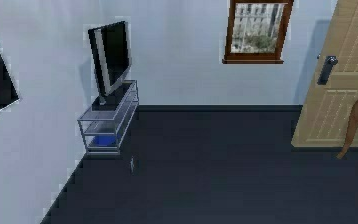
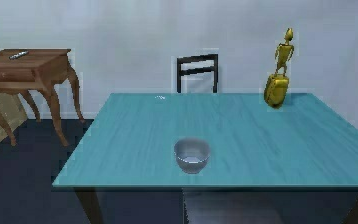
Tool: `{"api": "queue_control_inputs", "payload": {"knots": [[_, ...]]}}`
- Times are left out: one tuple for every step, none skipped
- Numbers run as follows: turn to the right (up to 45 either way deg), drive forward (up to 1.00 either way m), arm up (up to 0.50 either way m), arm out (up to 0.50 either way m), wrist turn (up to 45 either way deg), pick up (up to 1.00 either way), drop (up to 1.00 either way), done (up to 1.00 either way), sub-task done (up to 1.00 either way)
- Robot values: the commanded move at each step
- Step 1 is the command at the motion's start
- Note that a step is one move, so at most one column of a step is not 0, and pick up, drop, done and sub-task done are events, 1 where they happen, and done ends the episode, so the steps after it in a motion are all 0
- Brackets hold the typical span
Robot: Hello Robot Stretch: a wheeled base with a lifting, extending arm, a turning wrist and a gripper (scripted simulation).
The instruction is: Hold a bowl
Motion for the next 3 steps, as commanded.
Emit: {"api": "queue_control_inputs", "payload": {"knots": [[0.0,0.00,0.50,0.00,0.0,0.00,0.00,0.00,0.00],[0.0,0.00,0.28,0.00,0.0,0.00,0.00,0.00,0.00],[0.0,0.00,0.00,0.42,0.0,0.00,0.00,0.00,0.00]]}}
